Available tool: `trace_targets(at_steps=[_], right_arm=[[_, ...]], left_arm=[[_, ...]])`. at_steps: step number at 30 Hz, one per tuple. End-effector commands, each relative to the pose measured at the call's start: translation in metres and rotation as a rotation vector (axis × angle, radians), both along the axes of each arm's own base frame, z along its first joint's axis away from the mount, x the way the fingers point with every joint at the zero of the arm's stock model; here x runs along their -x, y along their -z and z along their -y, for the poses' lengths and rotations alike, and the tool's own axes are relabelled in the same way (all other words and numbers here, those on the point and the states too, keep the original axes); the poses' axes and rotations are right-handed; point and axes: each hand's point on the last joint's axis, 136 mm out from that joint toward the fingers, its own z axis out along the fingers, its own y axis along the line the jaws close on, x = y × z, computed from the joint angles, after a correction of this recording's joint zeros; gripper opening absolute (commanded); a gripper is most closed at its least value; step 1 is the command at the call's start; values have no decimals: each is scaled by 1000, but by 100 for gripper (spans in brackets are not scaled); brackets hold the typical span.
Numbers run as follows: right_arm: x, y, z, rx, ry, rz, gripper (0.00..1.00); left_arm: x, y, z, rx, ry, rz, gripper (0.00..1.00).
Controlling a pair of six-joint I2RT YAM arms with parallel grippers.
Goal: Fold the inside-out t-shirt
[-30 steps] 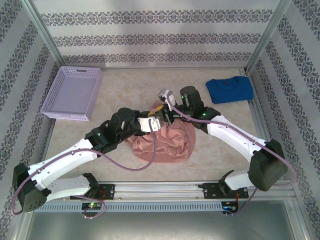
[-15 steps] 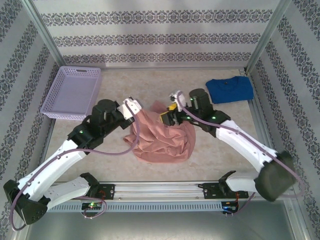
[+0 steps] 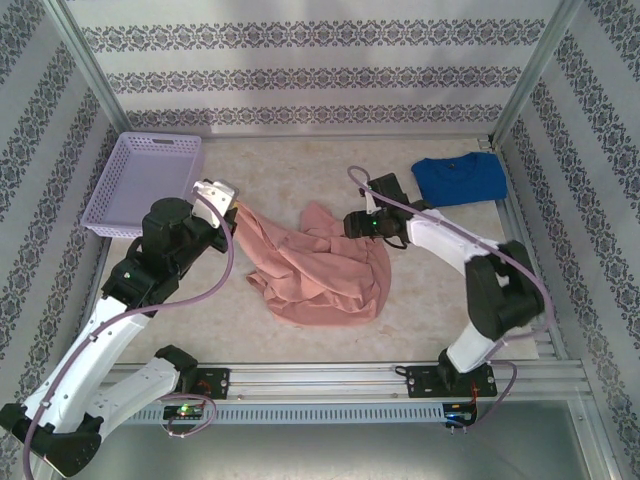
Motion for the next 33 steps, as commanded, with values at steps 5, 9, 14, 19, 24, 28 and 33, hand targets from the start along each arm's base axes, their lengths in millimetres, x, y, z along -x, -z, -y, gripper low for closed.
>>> trace_targets(at_steps=[5,9,14,19,24,28,33], right_arm=[[-31,30,-8,48,-7,-35,24],[-37,-22,31,61,60,82,2],[-19,-110,92,52,184,266,0],[4,-154,142,49,317,384,0],[20,-155,155,16,359,402,0],[41,-128,128,-82,315,306,1],[104,-46,80,-89,268,46,20]], left_arm=[[-4,0,-14,42,-71,-9,0],[-8,-17,-33,97,-148,21,0],[-15,-67,-59,214,-214,118,0],[-23,-108,-80,283,-265,187,0],[-28,-105,-80,280,-248,167,0],[-32,-62,-85,247,-291,57,0],[-24,-24,-105,216,-382,-20,0]])
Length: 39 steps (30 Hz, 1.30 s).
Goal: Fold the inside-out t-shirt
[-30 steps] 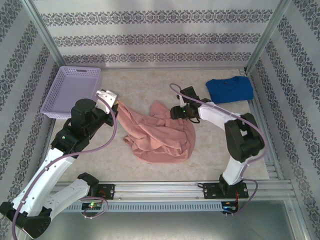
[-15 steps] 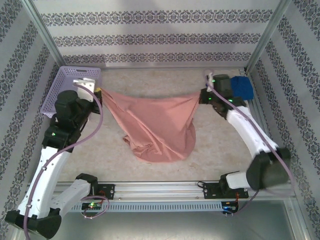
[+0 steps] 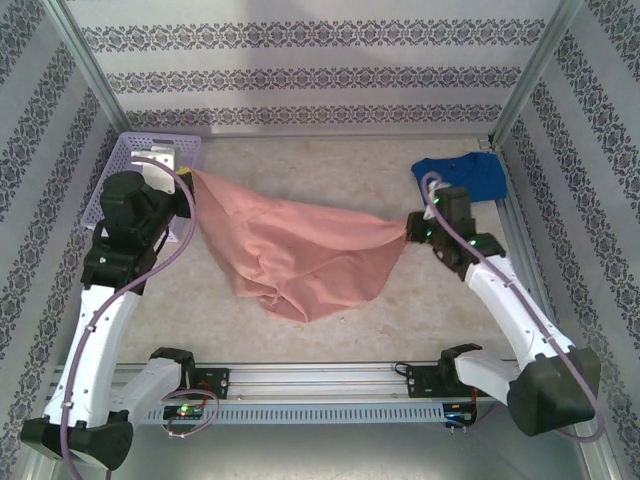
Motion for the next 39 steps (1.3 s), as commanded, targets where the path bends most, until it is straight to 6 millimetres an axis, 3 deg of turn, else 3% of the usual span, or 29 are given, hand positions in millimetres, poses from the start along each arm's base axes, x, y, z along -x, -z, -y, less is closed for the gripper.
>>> trace_targets(at_steps=[1,4,8,11,17,21,23,26,31,34,39], right_arm=[[50,52,-20,-47,21,-197,27],[64,72,-18,-40,48,-229,47],[48,65,-17,41,17,-206,58],[42,69,-32,73,-60,-260,59],[48,90,-77,92,-222,-317,60],[44,102,-89,221,-258,-333,61],[37,114,-85,287,-239,-356,60],[28,131,-75,369,-229,-400,52],[18,133,-77,286,-239,-414,22],[12,115,-68,195,-221,-383,0],[12,65,-52,-25,-193,-289,0]], left_arm=[[12,19,-17,4,-69,-48,0],[15,47,-17,3,-66,-111,0],[16,62,-18,2,-69,-135,0],[16,60,-17,3,-65,-125,0],[12,63,-14,7,-49,-126,0],[11,65,-12,18,-36,-131,0],[11,65,-11,23,-33,-127,0],[12,64,-11,20,-31,-126,0],[13,59,-20,18,-75,-115,0],[13,53,-28,32,-107,-101,0],[14,40,-47,52,-192,-88,0]])
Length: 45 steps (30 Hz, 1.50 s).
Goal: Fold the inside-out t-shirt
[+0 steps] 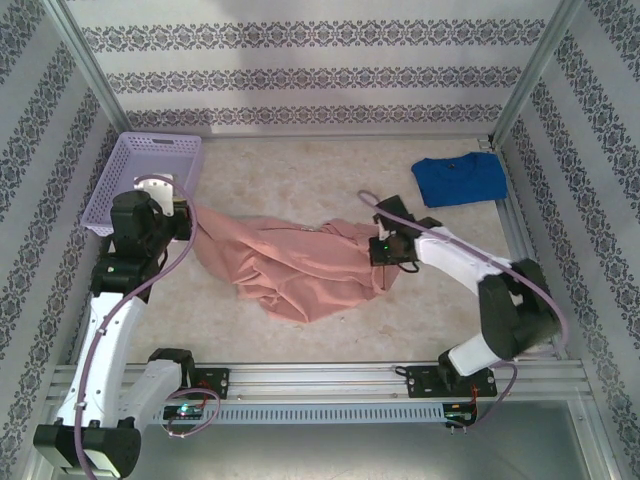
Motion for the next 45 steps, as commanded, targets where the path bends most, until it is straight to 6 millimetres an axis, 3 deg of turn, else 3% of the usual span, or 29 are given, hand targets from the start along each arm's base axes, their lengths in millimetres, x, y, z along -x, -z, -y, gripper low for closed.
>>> trace_targets(at_steps=[1,6,9,12,16,18,20,23,27,31,40,45], right_arm=[[5,-42,-5,-210,-9,66,0],[10,-95,-10,-459,-22,137,0],[7,-105,-15,-570,-25,132,0],[-3,-75,-15,-572,26,52,0],[-41,-19,8,-353,138,-15,14],[-60,-9,20,-252,170,-2,21],[-65,-8,27,-170,167,4,27],[-46,-11,31,-13,119,22,37],[2,-12,19,129,6,46,48],[37,9,10,161,-18,-22,52],[41,36,-10,354,-145,-79,53],[36,43,-10,385,-144,-97,47]], left_arm=[[1,-34,-20,22,-97,78,0],[-1,-53,-29,24,-136,100,0],[-5,-56,-32,16,-141,95,0],[-8,-46,-32,11,-141,67,0],[-14,-30,-26,30,-107,40,0],[-18,-27,-21,47,-82,30,0],[-20,-24,-17,63,-62,20,0],[-22,-22,-14,78,-45,14,0],[-23,-20,-13,76,-40,13,0],[-24,-19,-12,82,-32,11,0],[-21,-21,-11,80,-30,18,0],[-20,-23,-11,79,-25,26,0]])
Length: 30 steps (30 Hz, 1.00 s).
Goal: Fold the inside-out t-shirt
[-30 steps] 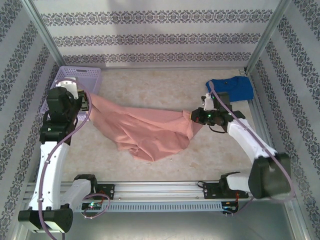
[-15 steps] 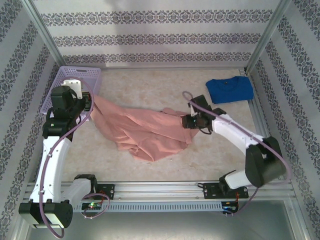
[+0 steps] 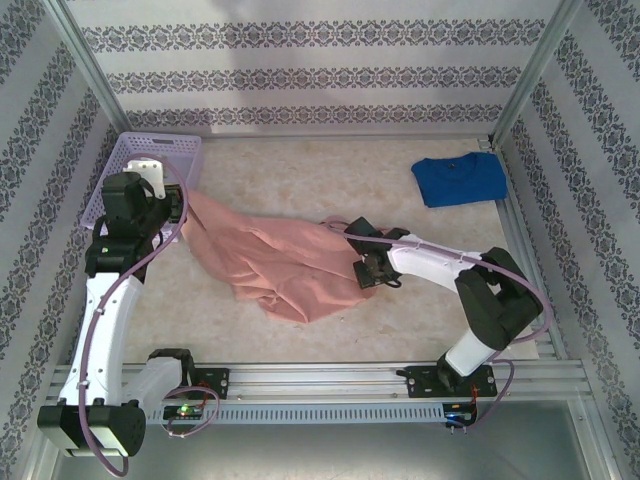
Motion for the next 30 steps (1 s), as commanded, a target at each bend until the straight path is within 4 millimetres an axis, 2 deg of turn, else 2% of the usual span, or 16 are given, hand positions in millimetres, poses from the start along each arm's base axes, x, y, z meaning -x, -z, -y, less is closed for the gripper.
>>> trace_targets(at_steps=[1,9,16,21,24,27,29,30], right_arm=[[-7,-5,8,66,6,21,44],[-11,-11,15,103,22,20,45],[-5,-7,19,126,19,-15,34],[1,-4,19,107,35,-28,31],[1,-3,19,107,42,-30,25],[0,-3,19,101,48,-28,12],[-3,-12,20,96,50,5,2],[-7,-20,21,87,55,31,0]], left_arm=[[2,-5,-3,12,-8,29,0],[2,-5,-3,10,-7,33,0],[3,-5,-3,6,-7,33,0],[3,-5,-3,6,-8,32,0],[3,-6,-3,8,-8,33,0],[3,-5,-3,7,-9,31,0],[3,-6,-4,9,-14,33,0],[2,-6,-5,12,-19,33,0]])
